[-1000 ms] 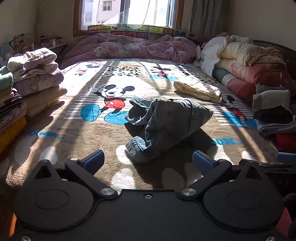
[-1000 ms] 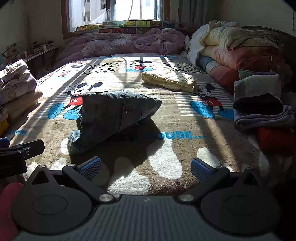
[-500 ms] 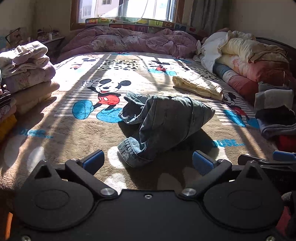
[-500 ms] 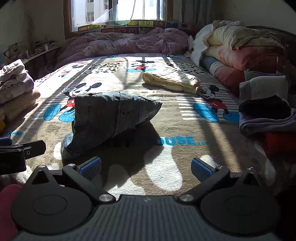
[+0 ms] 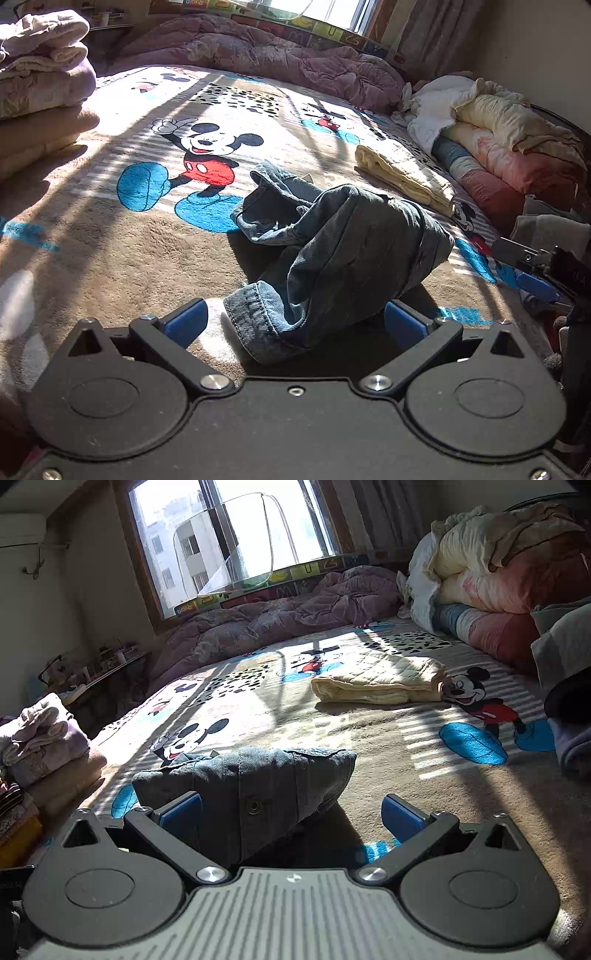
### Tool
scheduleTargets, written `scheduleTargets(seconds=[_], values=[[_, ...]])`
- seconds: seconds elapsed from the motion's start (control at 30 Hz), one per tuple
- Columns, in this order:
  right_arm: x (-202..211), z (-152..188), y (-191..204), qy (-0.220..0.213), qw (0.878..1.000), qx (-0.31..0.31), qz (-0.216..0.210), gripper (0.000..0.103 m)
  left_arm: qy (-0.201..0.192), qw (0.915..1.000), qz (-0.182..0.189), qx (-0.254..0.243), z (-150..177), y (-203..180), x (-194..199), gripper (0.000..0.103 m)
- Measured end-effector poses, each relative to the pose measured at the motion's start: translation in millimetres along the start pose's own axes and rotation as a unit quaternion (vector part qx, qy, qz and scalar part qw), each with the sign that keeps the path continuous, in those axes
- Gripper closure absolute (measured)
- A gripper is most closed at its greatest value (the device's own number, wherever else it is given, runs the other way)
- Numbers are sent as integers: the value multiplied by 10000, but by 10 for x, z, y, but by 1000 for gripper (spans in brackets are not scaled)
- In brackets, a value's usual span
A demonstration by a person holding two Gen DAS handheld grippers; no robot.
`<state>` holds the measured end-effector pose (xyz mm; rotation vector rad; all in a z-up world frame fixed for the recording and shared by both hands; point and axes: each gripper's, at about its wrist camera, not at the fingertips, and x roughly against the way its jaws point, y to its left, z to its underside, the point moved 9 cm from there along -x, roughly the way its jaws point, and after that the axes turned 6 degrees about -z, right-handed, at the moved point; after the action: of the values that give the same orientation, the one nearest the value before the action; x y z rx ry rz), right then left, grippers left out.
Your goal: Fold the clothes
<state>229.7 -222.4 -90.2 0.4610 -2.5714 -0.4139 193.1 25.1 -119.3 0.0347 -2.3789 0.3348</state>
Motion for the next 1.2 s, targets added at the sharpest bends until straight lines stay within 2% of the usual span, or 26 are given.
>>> scheduleTargets(seconds=[0.13, 0.27, 0.37, 0.47, 0.6, 0.67, 0.73, 0.8, 0.87, 0.93, 1.0, 1.1, 1.2], values=[[-326, -74, -135, -79, 9994, -182, -272, 1, 226, 9987, 175, 415, -145, 106, -253, 0], [-621, -154, -203, -69, 9957, -425, -826, 1, 318, 9937, 473, 968, -341, 181, -485, 0], [-797, -291, -229, -92, 9893, -617, -1316, 1, 478, 9851, 714, 1491, -471, 239, -684, 1], [-980, -475, -331, -79, 9840, -763, -1606, 1, 705, 9746, 957, 1900, -528, 265, -838, 1], [-1357, -566, -521, 397, 9729, -836, -2120, 1, 1045, 9579, 1245, 2365, -545, 298, -996, 1], [-1600, -463, -677, 823, 9617, -1237, -2304, 1, 1101, 9534, 1304, 2487, -538, 329, -1034, 1], [-1764, -341, -822, 1011, 9514, -1730, -2338, 1, 1081, 9526, 1284, 2539, -551, 350, -1084, 1], [-1940, -200, -911, 1261, 9408, -2129, -2317, 1, 1122, 9447, 1432, 2730, -547, 317, -1122, 1], [-2069, -61, -888, 1510, 9344, -2240, -2321, 1, 1237, 9361, 1647, 2850, -508, 227, -1138, 1], [-2078, 10, -757, 1663, 9230, -2243, -2648, 1, 1275, 9307, 1831, 2899, -462, 156, -1100, 1], [-1995, 60, -651, 1773, 9103, -2350, -2912, 1, 1231, 9289, 2049, 2829, -413, 95, -992, 1], [-1757, 108, -613, 1728, 8888, -2693, -3282, 0, 1219, 9238, 2312, 2798, -292, 46, -818, 1], [-1473, 154, -515, 1689, 8903, -2559, -3366, 1, 1211, 9202, 2483, 2775, -165, 43, -626, 1]])
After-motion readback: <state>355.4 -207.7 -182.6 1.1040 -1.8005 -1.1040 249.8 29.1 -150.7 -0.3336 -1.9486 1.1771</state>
